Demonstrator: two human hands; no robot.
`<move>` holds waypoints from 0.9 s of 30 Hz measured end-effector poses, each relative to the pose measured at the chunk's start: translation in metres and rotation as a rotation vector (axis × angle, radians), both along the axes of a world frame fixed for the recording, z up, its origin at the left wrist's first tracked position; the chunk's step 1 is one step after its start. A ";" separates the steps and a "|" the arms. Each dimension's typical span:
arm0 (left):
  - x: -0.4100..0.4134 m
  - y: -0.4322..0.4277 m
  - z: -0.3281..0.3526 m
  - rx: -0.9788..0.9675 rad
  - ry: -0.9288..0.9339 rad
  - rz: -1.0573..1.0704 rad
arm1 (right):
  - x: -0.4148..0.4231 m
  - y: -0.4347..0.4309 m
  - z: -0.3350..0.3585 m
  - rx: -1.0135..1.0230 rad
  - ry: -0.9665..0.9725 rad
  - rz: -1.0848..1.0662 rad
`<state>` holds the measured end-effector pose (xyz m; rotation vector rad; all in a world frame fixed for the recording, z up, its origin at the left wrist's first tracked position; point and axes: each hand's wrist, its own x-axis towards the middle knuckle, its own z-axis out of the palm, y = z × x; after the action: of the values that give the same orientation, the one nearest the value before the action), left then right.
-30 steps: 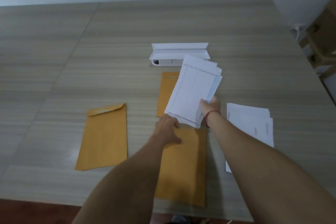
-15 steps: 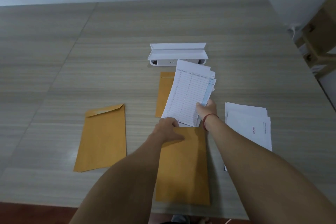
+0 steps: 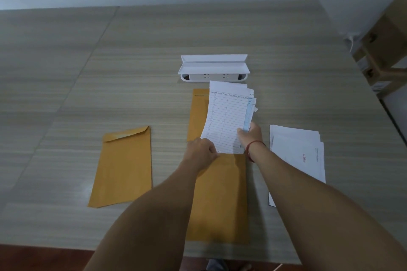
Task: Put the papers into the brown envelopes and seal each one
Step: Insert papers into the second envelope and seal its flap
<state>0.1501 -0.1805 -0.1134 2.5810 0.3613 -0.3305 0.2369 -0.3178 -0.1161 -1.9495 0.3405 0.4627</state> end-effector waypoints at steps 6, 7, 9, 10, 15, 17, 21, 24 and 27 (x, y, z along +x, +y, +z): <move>0.005 0.003 0.003 0.129 -0.059 -0.096 | 0.003 -0.001 -0.004 -0.029 -0.013 -0.005; 0.006 0.004 0.004 0.136 -0.055 -0.104 | 0.003 -0.001 -0.004 -0.027 -0.013 -0.011; 0.007 0.004 0.005 0.128 -0.036 -0.114 | 0.004 -0.001 -0.004 -0.040 -0.015 -0.022; 0.008 0.004 0.006 0.115 -0.022 -0.117 | 0.004 0.000 -0.004 -0.054 -0.017 -0.026; 0.010 0.001 0.007 0.031 0.040 -0.098 | 0.005 0.001 -0.005 -0.098 -0.021 -0.032; 0.010 0.000 0.007 0.012 0.075 -0.096 | 0.003 0.003 -0.005 -0.102 -0.026 -0.013; 0.010 0.000 0.005 0.025 0.103 -0.123 | -0.002 0.004 -0.006 -0.106 -0.032 0.068; 0.009 0.001 0.003 0.027 0.098 -0.142 | -0.002 0.002 -0.005 -0.126 -0.031 0.127; 0.008 0.004 0.003 0.041 0.074 -0.125 | -0.003 0.000 -0.001 -0.158 -0.038 0.163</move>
<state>0.1584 -0.1769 -0.1104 2.6427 0.2349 -0.4692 0.2340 -0.3173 -0.1170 -2.1475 0.1993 0.5161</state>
